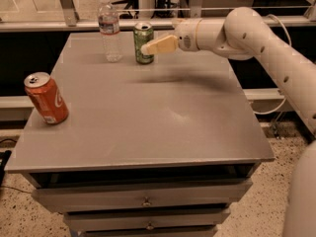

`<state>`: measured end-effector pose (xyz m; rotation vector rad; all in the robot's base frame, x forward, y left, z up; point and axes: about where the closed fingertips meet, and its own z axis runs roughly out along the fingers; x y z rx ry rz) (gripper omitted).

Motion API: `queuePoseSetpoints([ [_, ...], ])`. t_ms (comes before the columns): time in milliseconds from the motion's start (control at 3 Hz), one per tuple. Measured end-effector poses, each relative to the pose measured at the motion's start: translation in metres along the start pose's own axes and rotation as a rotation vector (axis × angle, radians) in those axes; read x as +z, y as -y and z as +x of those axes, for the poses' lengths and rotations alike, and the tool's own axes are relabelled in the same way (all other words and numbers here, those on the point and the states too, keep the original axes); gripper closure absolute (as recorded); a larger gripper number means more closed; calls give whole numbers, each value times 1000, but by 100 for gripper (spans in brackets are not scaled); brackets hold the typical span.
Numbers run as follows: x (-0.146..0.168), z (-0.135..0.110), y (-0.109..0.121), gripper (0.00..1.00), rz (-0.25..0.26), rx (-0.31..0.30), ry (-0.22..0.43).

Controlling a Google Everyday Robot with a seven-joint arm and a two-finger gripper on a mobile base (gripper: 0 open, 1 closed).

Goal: Move green can near water bottle

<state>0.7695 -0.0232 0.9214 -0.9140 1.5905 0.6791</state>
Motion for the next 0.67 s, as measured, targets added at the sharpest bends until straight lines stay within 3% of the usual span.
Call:
queuePoseSetpoints([
  [333,-61,-6,4,0,24,-36,3],
  [667,-67,-4,7,0,30,-36,1],
])
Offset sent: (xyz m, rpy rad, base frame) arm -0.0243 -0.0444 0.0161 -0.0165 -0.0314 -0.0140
